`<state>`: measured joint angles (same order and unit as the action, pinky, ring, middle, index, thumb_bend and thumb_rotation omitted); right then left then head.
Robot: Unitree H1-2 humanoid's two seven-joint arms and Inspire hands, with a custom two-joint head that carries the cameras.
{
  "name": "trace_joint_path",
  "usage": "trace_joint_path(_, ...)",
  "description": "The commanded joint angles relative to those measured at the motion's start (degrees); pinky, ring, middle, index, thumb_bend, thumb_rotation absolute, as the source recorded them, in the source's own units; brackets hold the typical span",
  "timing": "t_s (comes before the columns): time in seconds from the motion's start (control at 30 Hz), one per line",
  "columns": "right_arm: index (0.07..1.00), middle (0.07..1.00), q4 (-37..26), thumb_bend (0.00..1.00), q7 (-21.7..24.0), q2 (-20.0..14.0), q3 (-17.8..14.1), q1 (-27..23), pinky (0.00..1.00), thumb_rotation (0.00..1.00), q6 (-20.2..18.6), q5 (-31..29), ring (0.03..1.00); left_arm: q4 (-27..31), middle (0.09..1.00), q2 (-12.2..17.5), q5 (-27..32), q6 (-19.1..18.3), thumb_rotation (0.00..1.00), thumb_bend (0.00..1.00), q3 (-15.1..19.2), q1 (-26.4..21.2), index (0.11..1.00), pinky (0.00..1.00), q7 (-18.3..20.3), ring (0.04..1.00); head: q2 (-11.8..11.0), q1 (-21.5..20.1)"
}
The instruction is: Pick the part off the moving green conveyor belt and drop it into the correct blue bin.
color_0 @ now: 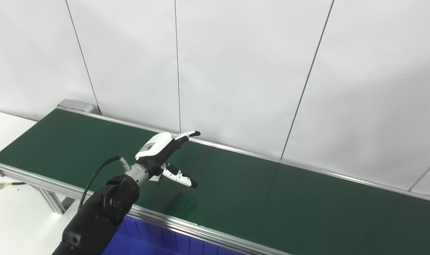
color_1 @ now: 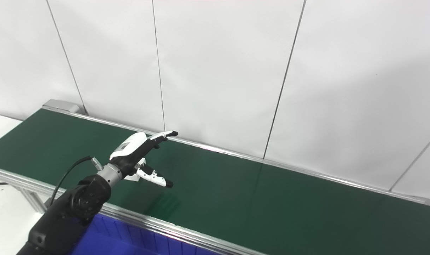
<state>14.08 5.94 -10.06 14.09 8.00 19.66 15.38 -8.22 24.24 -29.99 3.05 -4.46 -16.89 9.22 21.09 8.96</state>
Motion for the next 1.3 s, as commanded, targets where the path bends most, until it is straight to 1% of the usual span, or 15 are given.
trace_joint_path(0.0, 0.890, 0.855, -0.8, 0.90, -0.5, 0.2, -0.2, -0.8, 0.68, 0.28, 3.2, -0.7, 0.808, -0.1, 0.922, 2.3, -0.4, 1.5, 0.18, 0.87, 0.1, -3.0, 0.908, 0.78, -1.4, 0.885, 0.0, 0.0)
trace_joint_path(0.13, 0.891, 0.860, -1.2, 0.89, -0.1, 0.1, -0.2, -0.7, 0.68, 0.27, 2.9, -1.0, 0.813, -1.3, 0.927, 3.2, -1.5, 1.3, 0.17, 0.88, -0.7, -3.8, 0.915, 0.78, -1.2, 0.888, 0.1, 0.2)
trace_joint_path(0.2, 0.893, 0.869, -1.4, 0.89, 0.0, 0.0, -0.1, -0.6, 0.68, 0.27, 2.7, -0.9, 0.815, -2.0, 0.936, 3.8, -2.3, 0.6, 0.17, 0.89, -1.2, -4.3, 0.926, 0.82, -0.8, 0.901, 0.1, 0.4)
trace_joint_path(0.27, 0.893, 0.868, -1.5, 0.89, 0.1, 0.0, -0.1, -0.6, 0.68, 0.27, 2.6, -0.9, 0.815, -2.7, 0.940, 4.3, -3.0, -0.3, 0.16, 0.89, -1.8, -4.9, 0.929, 0.83, -0.2, 0.907, 0.0, 0.4)
trace_joint_path(0.4, 0.892, 0.862, -1.3, 0.90, 0.1, 0.0, -0.2, -0.6, 0.68, 0.27, 2.8, -1.0, 0.813, -4.8, 0.953, 5.0, -3.7, -1.2, 0.16, 0.90, -2.7, -6.2, 0.940, 0.89, 0.4, 0.939, 0.0, 0.6)
trace_joint_path(0.5, 0.894, 0.859, -1.7, 0.90, 0.1, 0.0, -0.2, -0.5, 0.68, 0.27, 2.5, -0.9, 0.812, -6.4, 0.959, 5.3, -3.9, -0.9, 0.14, 0.92, -3.2, -6.8, 0.934, 0.96, 0.1, 0.964, 0.2, 0.8)
trace_joint_path(0.57, 0.895, 0.858, -1.7, 0.90, 0.0, 0.0, -0.2, -0.4, 0.68, 0.28, 2.6, -0.8, 0.810, -7.1, 0.964, 5.4, -4.4, -0.6, 0.13, 0.93, -3.6, -7.1, 0.932, 0.99, -0.5, 0.971, 0.2, 0.9)
trace_joint_path(0.77, 0.897, 0.858, -1.8, 0.89, 0.0, 0.0, -0.2, -0.3, 0.68, 0.27, 3.0, -0.9, 0.811, -9.4, 0.988, 5.9, -7.0, -0.9, 0.13, 0.94, -5.6, -8.2, 0.938, 1.00, -0.5, 0.998, 0.3, 1.0)
trace_joint_path(0.97, 0.900, 0.863, -2.2, 0.90, 0.1, 0.1, -0.2, 0.1, 0.68, 0.26, 2.8, -1.3, 0.813, -11.3, 0.992, 6.0, -9.0, -2.5, 0.08, 0.94, -7.5, -9.2, 0.944, 1.00, 0.1, 1.000, 0.4, 1.0)
trace_joint_path(1.27, 0.902, 0.866, -2.8, 0.90, 0.2, 0.0, -0.2, 0.3, 0.68, 0.26, 2.6, -1.1, 0.816, -17.1, 0.996, 4.8, -10.5, -2.7, 0.03, 0.93, -9.5, -10.9, 0.941, 1.00, -2.2, 0.996, 0.6, 1.4)
